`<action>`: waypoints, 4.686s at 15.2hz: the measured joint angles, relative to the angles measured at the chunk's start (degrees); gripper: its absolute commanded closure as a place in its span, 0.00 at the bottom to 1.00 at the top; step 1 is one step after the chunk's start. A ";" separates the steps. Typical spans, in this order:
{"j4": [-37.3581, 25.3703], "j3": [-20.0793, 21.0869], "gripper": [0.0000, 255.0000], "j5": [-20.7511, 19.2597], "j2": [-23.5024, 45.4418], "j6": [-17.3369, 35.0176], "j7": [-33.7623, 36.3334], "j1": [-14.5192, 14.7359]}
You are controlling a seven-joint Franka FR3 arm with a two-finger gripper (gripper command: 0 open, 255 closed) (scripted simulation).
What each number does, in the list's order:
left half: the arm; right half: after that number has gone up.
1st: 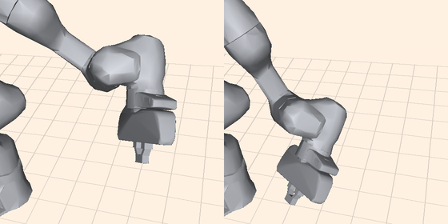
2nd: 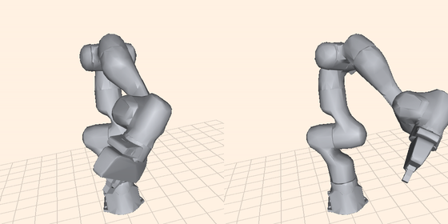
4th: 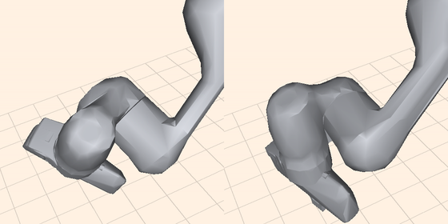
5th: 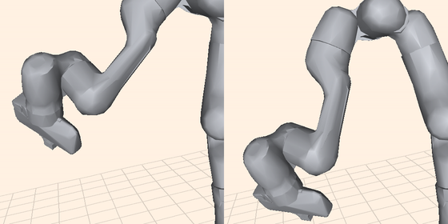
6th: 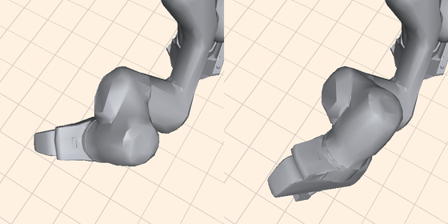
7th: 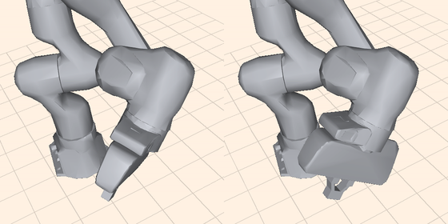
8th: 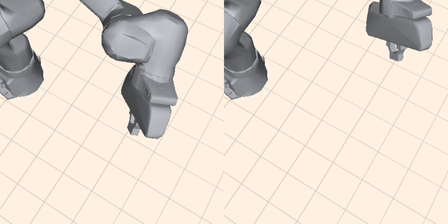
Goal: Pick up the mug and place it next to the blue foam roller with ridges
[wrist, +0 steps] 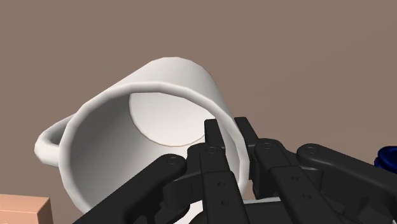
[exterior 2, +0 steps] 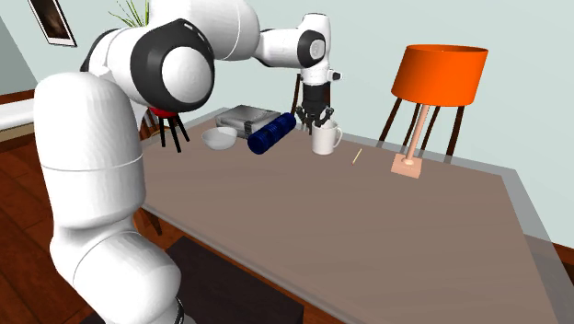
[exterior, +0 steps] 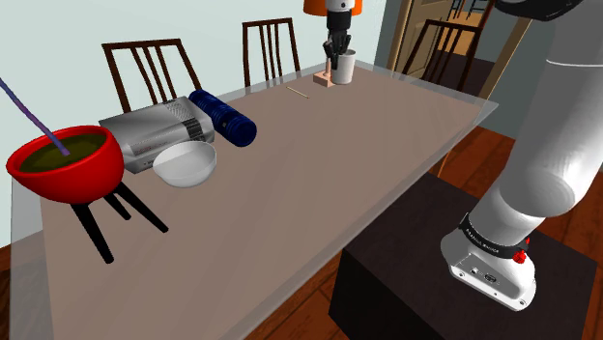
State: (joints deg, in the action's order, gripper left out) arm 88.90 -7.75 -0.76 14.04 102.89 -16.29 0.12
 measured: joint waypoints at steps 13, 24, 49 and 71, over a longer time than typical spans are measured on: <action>-23.65 4.71 1.00 -0.29 15.56 -8.61 13.86 9.08; -33.81 5.61 1.00 -0.41 24.63 -9.91 17.89 12.10; -15.83 5.67 1.00 -0.52 25.40 8.81 18.64 12.34; -20.17 5.68 0.00 -0.52 24.08 3.24 18.62 12.47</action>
State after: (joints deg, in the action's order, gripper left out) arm 68.73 -2.07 -1.28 38.12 106.13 2.33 12.60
